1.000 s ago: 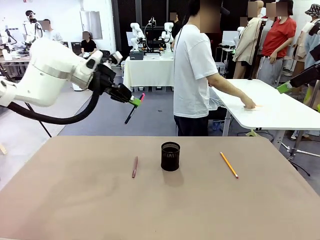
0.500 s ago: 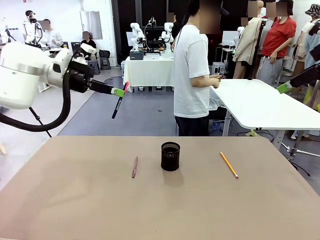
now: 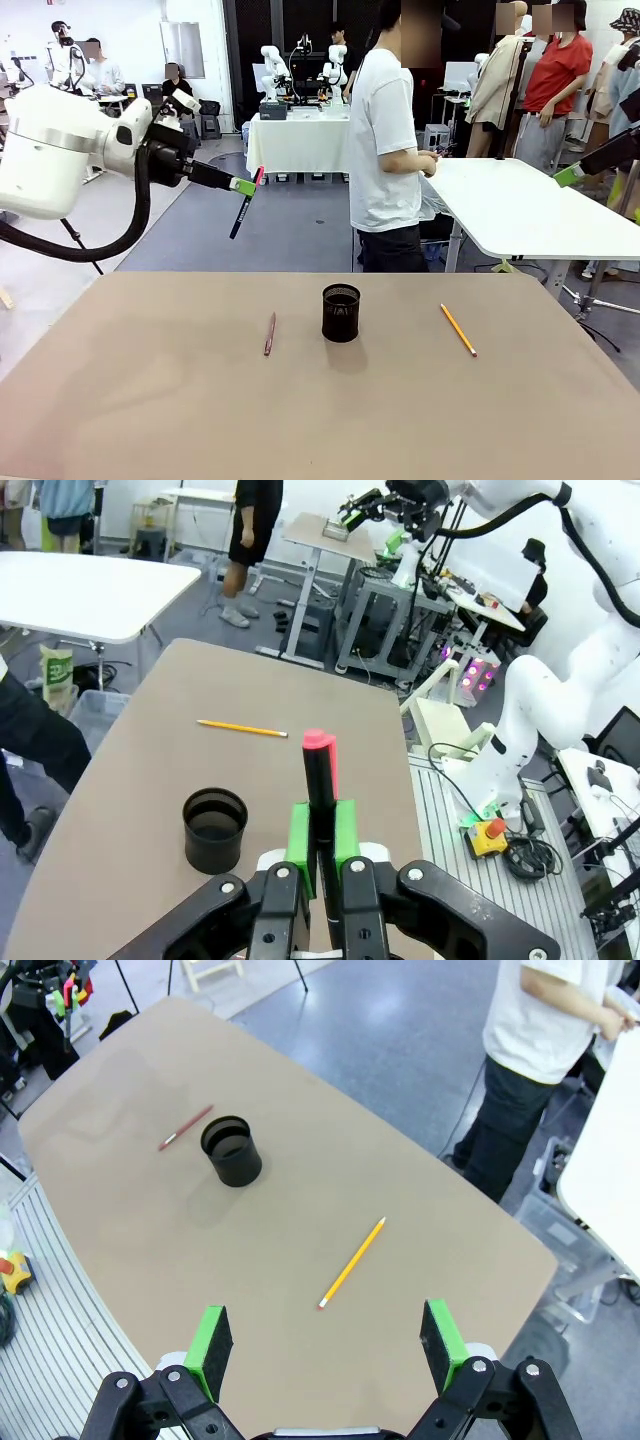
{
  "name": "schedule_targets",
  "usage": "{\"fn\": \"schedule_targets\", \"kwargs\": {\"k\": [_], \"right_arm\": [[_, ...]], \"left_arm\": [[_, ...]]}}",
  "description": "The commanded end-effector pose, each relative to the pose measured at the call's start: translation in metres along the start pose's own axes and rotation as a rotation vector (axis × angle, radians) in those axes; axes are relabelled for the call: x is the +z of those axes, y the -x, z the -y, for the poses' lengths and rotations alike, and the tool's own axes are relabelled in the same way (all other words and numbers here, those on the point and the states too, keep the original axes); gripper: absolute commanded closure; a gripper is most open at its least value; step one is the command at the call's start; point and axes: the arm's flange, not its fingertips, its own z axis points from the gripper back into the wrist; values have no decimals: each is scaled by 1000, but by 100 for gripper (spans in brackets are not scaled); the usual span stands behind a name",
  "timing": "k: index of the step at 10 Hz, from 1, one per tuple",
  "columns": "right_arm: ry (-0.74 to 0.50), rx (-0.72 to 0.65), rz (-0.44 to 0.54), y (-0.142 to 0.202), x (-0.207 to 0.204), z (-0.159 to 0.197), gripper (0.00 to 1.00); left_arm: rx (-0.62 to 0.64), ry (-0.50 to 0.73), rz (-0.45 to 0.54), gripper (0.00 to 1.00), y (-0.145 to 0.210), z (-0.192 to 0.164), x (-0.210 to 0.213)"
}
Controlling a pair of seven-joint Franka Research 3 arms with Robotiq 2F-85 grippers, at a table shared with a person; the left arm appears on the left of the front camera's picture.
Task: Place the pens into the pen holder.
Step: Pick up a writing instrument from the table and place it into the Pen holder.
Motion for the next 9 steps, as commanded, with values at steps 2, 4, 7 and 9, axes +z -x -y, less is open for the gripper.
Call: {"fn": "schedule_targets", "kwargs": {"k": [2,4,7,9], "right_arm": [[-12,4,14,-1,1,-1,0],[-12,4,14,-1,1,-1,0],[-12,4,14,-1,1,-1,0],[-12,4,14,-1,1,-1,0]], "left_arm": [[-120,-63,147,100,0,-6,5],[-322,3,306,100,-2,-12,4],[-517,-166,351,100,-4,-27,-39],[-535,-150,361,100,0,-36,-70]]}}
